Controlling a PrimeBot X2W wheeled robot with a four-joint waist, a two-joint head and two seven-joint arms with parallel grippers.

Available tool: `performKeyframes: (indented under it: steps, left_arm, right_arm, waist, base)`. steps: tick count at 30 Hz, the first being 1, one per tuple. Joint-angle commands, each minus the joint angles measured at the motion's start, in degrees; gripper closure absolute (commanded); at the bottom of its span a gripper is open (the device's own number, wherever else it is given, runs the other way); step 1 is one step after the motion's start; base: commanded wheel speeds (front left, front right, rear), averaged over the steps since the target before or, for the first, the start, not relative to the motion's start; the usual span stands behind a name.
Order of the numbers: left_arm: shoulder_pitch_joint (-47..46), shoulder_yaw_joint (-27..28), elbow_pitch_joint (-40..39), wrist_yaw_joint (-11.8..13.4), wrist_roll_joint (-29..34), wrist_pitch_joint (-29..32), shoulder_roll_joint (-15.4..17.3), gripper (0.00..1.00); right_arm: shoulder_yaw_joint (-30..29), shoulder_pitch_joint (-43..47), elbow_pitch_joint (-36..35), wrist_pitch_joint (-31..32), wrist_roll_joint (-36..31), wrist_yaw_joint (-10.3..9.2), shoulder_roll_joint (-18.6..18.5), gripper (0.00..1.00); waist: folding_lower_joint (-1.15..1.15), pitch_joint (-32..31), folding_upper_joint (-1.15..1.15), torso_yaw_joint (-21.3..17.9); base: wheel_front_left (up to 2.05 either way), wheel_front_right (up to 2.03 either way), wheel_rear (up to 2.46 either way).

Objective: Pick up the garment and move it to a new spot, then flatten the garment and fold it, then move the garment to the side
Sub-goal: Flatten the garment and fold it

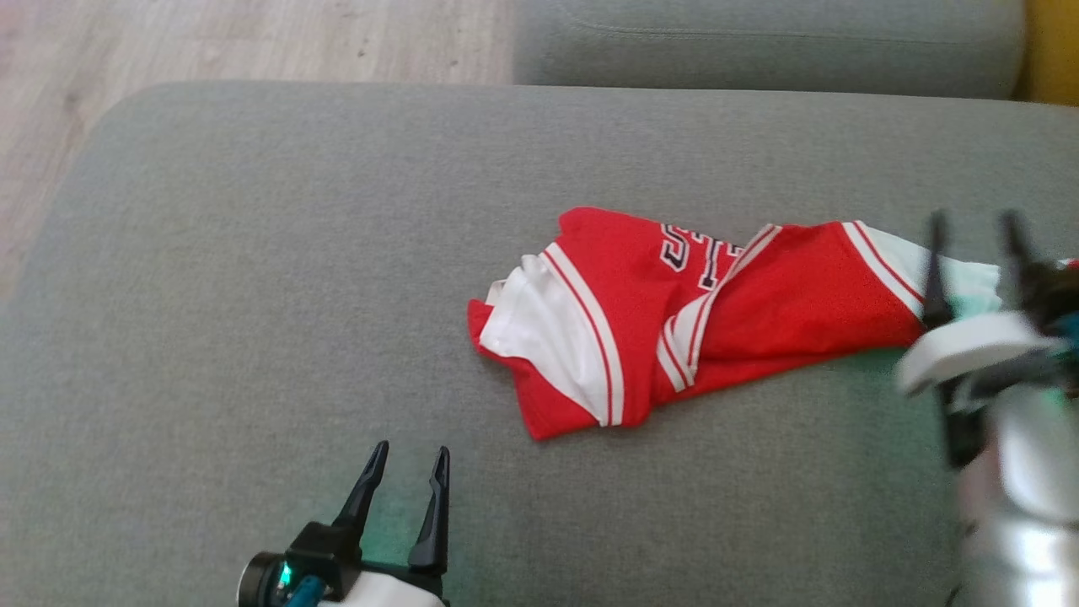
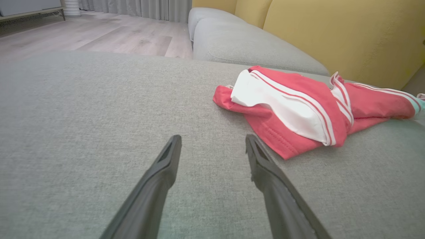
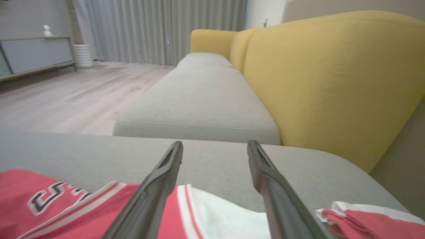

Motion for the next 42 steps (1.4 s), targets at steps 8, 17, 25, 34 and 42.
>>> performKeyframes:
  steps: [8,17,25,34,42]
  left_arm:
    - [-2.06,1.17,-1.8,-0.09,-0.15,-0.47,-0.09,0.0]
    - [-1.48,0.38,-1.68,0.18,-0.55,-0.47,-0.09,0.0]
    - [-1.36,0.38,-1.88,0.43,-0.73,-0.47,-0.09,0.0]
    - [-1.75,-0.09,-1.98,0.68,-0.92,-0.47,-0.09,0.0]
    - [-2.12,-0.36,-2.16,0.76,-1.06,-0.47,-0.09,0.0]
  right_arm:
    - [26.27,9.11,-9.69,-0.37,11.2,-0.04,1.63,0.0]
    - [37.9,10.21,-1.46,0.0,22.15,-0.04,0.86,0.0]
    - [43.68,7.85,3.57,0.01,28.16,-0.04,0.3,0.0]
    - [47.71,5.19,3.55,-0.28,31.34,-0.04,-0.09,1.0]
    - [46.18,-5.19,-4.06,-0.35,37.48,-0.04,-0.79,1.0]
  waist:
    - [0.0,-0.29,0.0,-0.92]
    - [0.0,0.2,0.0,2.15]
    - [0.0,0.97,0.0,3.53]
    - [0.0,1.15,0.0,3.46]
    - [0.0,2.34,0.0,3.86]
  base:
    - [0.0,0.0,0.0]
    - [0.0,0.0,0.0]
    - [0.0,0.0,0.0]
    - [0.0,0.0,0.0]
    - [0.0,0.0,0.0]
